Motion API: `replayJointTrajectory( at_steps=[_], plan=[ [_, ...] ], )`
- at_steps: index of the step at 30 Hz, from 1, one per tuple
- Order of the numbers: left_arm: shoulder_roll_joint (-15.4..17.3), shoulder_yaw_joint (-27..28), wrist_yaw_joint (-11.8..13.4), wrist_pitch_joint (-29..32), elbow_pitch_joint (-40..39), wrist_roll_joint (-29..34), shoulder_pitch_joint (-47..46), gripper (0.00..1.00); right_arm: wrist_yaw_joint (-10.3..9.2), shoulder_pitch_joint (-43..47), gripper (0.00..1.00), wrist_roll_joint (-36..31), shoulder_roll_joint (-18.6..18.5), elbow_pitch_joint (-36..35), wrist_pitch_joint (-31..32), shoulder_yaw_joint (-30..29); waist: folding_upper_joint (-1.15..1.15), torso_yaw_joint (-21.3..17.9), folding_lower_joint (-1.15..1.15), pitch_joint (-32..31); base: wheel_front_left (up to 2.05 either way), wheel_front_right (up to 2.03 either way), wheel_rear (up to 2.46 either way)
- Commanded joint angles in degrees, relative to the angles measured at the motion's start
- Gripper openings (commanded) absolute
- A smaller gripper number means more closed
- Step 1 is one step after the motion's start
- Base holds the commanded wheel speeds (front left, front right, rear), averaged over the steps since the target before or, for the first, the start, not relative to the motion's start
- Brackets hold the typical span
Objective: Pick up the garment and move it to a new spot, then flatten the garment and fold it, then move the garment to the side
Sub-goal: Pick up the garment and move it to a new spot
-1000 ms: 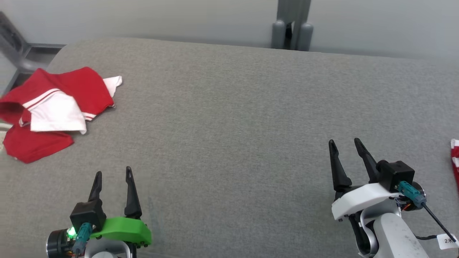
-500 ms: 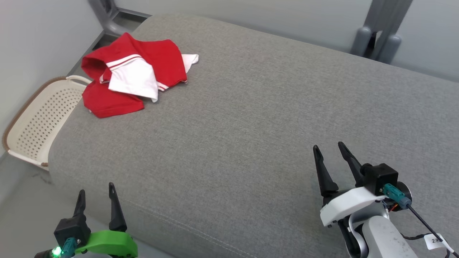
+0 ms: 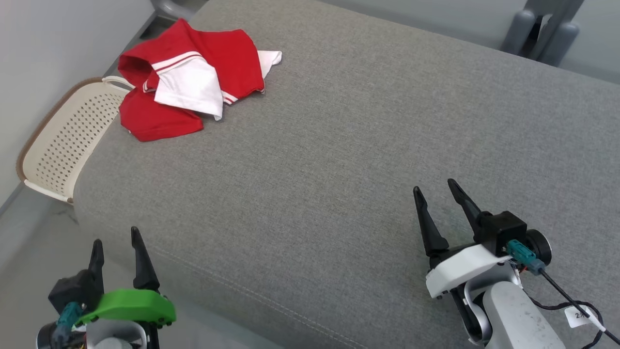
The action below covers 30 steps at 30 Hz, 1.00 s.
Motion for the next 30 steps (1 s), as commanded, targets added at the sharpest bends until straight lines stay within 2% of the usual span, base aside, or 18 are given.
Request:
replayJointTrajectory(
  at_steps=[1,6,10,17,23,28,30],
  plan=[
    [0.1,0.2,-0.7,0.0,1.3,0.1,-2.2,1.00,-0.07,-0.8,1.00,-0.3,-0.3,-0.3,0.0,0.0,0.00,-2.7,0.00,3.4,0.00,0.00,0.00],
    [0.3,3.3,-2.9,0.0,6.6,1.2,-11.2,1.00,-0.07,-2.9,1.00,-2.8,-0.3,-2.4,0.0,0.4,0.00,-5.7,0.00,8.0,0.00,0.00,0.00],
    [2.0,5.3,-4.7,0.0,10.3,3.1,-18.6,1.00,-0.07,-4.8,1.00,-3.4,-0.3,-4.9,0.0,1.3,0.00,-8.2,0.00,11.4,0.00,0.00,0.00],
    [6.1,7.2,-6.5,0.0,18.7,4.9,-30.8,1.00,-0.07,-8.3,1.00,-4.8,-0.4,-9.5,0.0,3.7,0.00,-12.9,0.00,17.8,0.00,0.00,0.00],
    [10.5,6.9,-6.4,0.3,28.9,6.2,-40.1,1.00,-0.08,-10.7,1.00,-3.9,-1.3,-12.3,0.0,5.3,0.00,-16.8,0.00,21.8,0.00,0.00,0.00],
    [13.7,6.7,-5.1,1.0,35.4,6.5,-44.9,1.00,-0.07,-11.4,1.00,-3.8,-1.4,-13.5,0.0,5.2,0.00,-19.4,0.00,23.7,0.00,0.00,0.00],
    [14.0,7.0,-4.3,1.1,37.2,6.1,-46.7,1.00,-0.08,-11.2,1.00,-4.0,-1.5,-14.0,0.0,4.6,0.00,-19.9,0.00,24.3,0.00,0.00,0.00]
  ],
)
